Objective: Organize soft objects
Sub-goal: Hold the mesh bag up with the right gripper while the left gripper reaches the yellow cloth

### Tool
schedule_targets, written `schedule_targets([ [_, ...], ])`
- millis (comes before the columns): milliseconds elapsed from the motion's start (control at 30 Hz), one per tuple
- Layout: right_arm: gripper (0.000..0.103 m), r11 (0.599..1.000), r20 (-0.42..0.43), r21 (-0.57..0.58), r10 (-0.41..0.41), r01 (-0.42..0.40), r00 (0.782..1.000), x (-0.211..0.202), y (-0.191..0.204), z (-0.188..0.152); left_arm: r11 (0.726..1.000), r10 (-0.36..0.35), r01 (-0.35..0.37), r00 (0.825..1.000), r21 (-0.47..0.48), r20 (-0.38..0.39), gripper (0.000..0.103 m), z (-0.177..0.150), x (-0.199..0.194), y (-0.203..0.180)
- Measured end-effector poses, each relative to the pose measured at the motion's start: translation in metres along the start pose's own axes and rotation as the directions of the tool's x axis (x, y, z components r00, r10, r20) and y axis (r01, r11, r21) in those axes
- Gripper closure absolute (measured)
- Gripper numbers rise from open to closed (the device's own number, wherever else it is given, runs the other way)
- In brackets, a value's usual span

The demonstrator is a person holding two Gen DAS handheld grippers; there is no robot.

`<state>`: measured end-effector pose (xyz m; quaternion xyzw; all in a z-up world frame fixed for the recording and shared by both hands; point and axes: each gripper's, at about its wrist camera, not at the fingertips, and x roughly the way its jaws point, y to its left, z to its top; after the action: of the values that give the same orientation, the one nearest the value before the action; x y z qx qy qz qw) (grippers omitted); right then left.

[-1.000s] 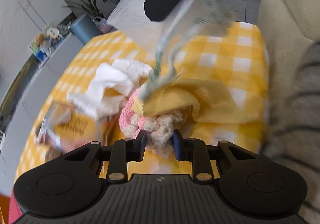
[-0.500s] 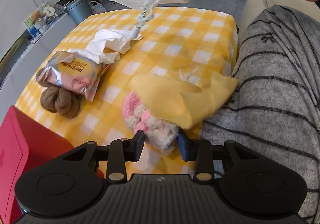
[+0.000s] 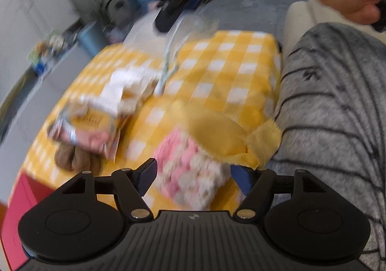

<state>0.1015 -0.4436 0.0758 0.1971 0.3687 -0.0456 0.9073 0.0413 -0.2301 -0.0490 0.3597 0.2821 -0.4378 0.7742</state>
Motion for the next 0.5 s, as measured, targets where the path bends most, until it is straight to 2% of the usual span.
schedule_targets([
  [100,0.093,1.0,-0.001,-0.001,0.005,-0.005,1.0,0.0,0.0,0.0,0.988,0.008,-0.025,0.993,0.151,0.115,0.022,0.002,-0.002,-0.012],
  [167,0.093,1.0,0.0,-0.004,0.005,-0.005,1.0,0.0,0.001,0.0,0.981,-0.002,-0.025,0.99,0.19,0.141,0.025,0.004,0.001,-0.014],
  [200,0.093,1.0,-0.001,-0.005,0.006,-0.006,1.0,0.0,0.001,0.0,0.985,-0.027,0.006,0.993,0.173,0.117,0.03,0.007,0.005,-0.01],
  [267,0.093,1.0,-0.003,-0.006,0.005,-0.005,1.0,0.0,0.001,0.0,0.991,-0.11,0.107,0.993,0.082,0.034,0.045,0.012,0.018,0.002],
  [300,0.093,1.0,-0.004,-0.007,0.004,-0.005,1.0,0.001,0.001,0.0,0.987,-0.156,0.156,0.988,0.035,0.008,0.063,0.013,0.025,0.008],
  [333,0.093,1.0,-0.004,-0.007,0.005,-0.005,1.0,0.001,0.001,0.0,0.981,-0.195,0.195,0.981,0.004,0.006,0.068,0.013,0.029,0.012],
  [400,0.093,1.0,-0.002,-0.007,0.007,-0.007,1.0,0.001,0.001,0.0,0.976,-0.22,0.22,0.975,0.004,0.039,0.07,0.012,0.033,0.013],
  [500,0.093,1.0,-0.003,-0.004,0.004,-0.004,1.0,0.001,0.001,0.0,0.968,-0.245,0.238,0.965,0.076,0.095,0.069,0.011,0.034,0.008],
])
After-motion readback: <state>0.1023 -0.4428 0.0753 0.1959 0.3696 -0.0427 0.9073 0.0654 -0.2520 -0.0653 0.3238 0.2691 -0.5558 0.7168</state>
